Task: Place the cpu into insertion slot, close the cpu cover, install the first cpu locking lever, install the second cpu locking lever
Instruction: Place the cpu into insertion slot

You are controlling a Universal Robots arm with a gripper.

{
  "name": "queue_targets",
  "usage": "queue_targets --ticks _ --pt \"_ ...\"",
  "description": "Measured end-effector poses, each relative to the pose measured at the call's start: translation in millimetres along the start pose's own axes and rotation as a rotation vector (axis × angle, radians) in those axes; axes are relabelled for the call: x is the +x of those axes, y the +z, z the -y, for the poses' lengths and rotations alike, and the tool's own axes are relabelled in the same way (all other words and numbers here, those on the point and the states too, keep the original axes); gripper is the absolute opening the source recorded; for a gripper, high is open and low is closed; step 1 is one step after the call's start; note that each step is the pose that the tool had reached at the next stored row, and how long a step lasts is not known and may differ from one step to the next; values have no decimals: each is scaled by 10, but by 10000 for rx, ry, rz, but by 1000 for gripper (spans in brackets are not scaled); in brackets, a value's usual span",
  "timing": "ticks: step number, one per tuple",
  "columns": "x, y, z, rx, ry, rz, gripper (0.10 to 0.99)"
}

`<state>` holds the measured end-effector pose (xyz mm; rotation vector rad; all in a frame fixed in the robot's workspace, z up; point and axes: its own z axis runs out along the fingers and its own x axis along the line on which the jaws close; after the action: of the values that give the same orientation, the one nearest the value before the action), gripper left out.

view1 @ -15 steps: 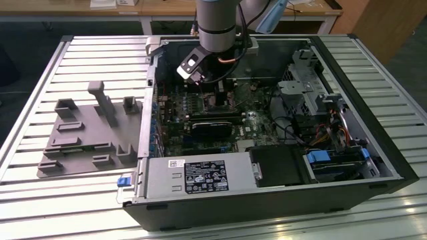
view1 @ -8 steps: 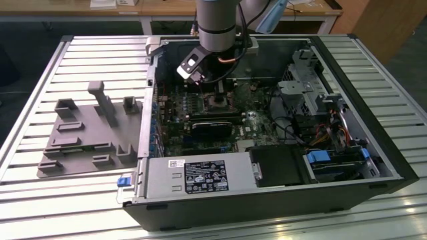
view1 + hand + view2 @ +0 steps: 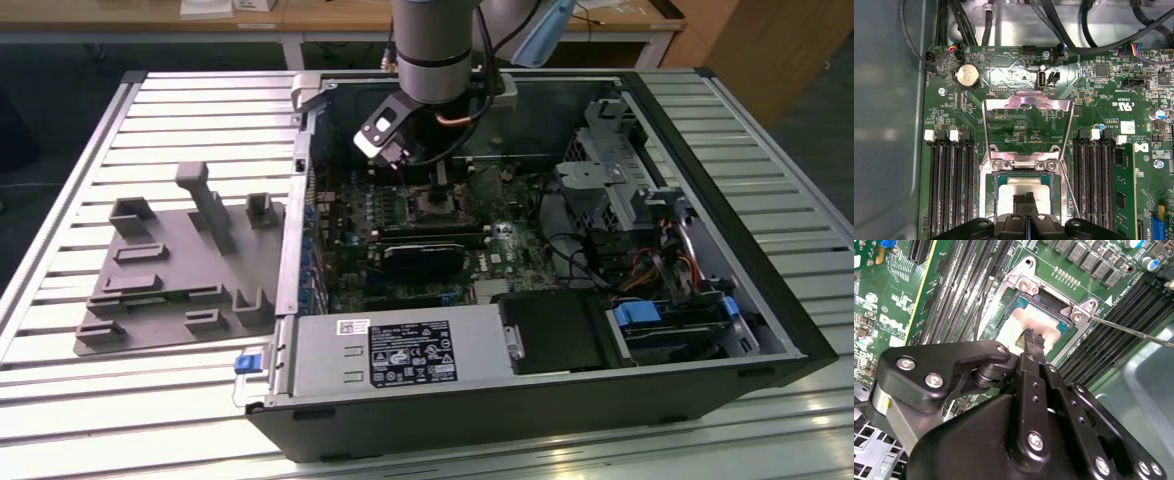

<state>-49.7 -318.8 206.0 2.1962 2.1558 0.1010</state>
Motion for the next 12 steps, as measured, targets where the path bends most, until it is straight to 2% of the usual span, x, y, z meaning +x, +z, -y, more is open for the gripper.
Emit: queue_targets --ticks 3,12 --pt "0 -40 -4 -1 0 0 102" --pt "1 -289 -26 -18 0 -2 102"
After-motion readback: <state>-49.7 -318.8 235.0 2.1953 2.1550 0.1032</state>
